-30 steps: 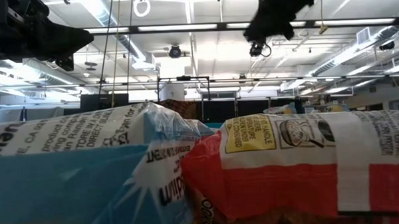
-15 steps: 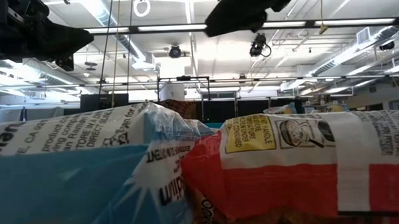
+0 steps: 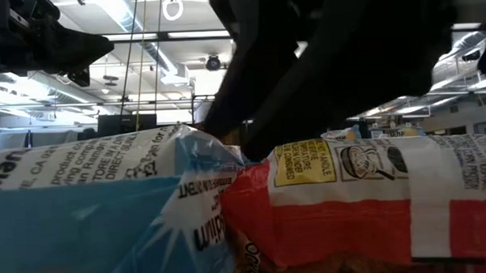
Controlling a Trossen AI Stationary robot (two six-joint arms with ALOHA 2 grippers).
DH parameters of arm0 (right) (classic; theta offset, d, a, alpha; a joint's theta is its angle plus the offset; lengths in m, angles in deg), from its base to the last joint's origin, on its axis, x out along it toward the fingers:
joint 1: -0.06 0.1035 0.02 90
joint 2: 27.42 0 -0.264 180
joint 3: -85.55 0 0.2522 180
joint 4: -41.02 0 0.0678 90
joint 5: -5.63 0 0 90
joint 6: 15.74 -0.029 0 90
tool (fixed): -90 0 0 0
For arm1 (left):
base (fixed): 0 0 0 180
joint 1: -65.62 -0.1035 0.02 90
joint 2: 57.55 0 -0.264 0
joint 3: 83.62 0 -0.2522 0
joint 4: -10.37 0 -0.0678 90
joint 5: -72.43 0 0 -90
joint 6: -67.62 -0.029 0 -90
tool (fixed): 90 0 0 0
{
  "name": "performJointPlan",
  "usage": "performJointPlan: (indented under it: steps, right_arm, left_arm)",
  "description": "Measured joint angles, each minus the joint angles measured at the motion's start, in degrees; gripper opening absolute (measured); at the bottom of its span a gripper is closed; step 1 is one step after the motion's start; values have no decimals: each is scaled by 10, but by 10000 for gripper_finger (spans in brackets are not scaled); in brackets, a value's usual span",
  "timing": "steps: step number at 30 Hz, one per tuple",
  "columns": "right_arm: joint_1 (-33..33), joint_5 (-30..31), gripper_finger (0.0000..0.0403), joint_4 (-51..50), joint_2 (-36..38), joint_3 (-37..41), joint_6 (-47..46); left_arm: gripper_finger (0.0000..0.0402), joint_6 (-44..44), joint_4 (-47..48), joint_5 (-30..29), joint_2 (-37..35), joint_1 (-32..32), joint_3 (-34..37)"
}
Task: Sort Maruchan noodles
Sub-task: Put the blue noodle pack into the yellow bin
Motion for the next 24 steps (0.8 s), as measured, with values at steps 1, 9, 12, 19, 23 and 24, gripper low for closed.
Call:
performJointPlan:
  steps: [1,9,12,19,23,24]
  right_arm:
    - [2,0,159,0,-4,-9,9]
    - [2,-34,201,-12,-28,-25,77]
    - [2,-24,202,-6,-34,-25,85]
    - [-15,-25,162,2,-37,-25,32]
    - [-24,-39,99,19,-38,-25,-23]
    - [-27,-47,79,23,-38,-25,-43]
  left_arm:
    - [52,0,0,0,0,0,0]
    - [52,0,0,0,0,0,0]
    - [52,0,0,0,0,0,0]
    - [52,0,-1,0,0,0,0]
    - [52,0,0,0,0,0,0]
    - [52,0,0,0,0,0,0]
